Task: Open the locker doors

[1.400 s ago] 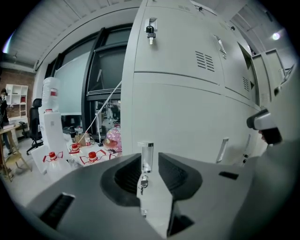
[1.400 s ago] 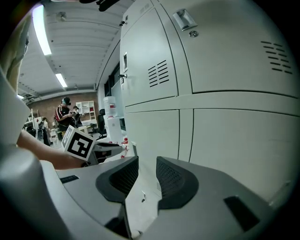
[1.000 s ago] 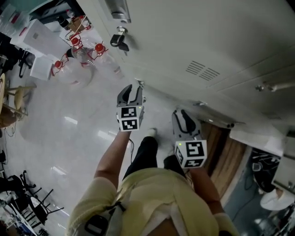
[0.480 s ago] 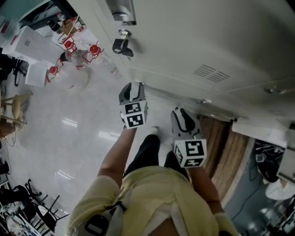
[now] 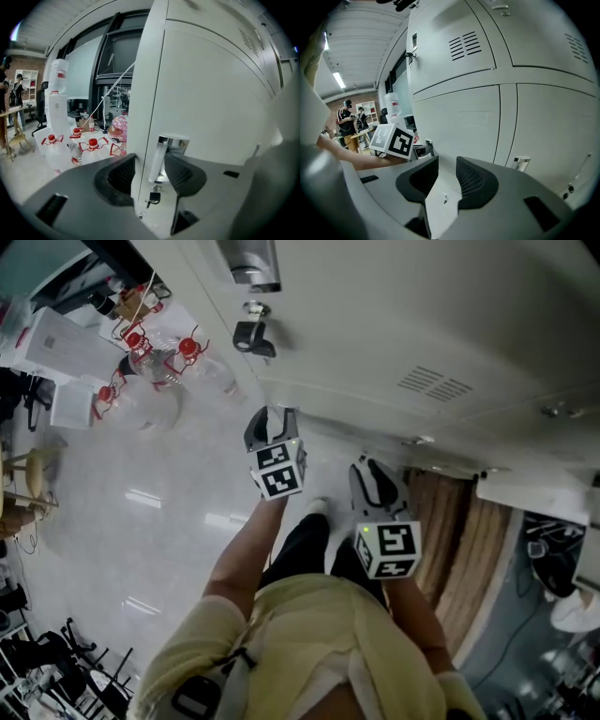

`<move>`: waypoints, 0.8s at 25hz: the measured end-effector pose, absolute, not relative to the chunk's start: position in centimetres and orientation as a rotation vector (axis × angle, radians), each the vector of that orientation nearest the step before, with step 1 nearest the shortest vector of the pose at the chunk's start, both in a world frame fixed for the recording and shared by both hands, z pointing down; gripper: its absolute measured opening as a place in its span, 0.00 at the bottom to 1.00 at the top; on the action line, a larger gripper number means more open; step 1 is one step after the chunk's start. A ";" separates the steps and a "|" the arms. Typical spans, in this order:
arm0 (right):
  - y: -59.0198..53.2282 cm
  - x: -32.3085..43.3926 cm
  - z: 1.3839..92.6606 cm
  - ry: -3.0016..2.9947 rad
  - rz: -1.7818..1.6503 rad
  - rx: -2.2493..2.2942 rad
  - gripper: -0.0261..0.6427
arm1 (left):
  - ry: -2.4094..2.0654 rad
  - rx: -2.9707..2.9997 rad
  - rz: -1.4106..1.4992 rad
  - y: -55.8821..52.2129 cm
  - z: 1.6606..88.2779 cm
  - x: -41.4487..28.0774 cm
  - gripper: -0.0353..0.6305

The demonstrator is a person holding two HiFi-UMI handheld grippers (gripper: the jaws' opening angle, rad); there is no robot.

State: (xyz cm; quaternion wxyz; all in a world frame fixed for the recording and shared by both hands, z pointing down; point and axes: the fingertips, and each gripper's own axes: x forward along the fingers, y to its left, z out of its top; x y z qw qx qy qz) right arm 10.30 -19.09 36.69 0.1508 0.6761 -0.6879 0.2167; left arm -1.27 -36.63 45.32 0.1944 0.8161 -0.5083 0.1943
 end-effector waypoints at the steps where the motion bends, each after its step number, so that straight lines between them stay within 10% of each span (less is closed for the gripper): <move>1: -19.1 10.3 36.7 -1.971 0.625 1.948 0.21 | -1.414 2.294 0.550 -36.6 45.3 -1.3 0.32; 20: -13.7 10.6 36.9 -1.943 0.659 1.998 0.21 | -1.358 2.434 0.667 -31.2 45.0 -3.8 0.31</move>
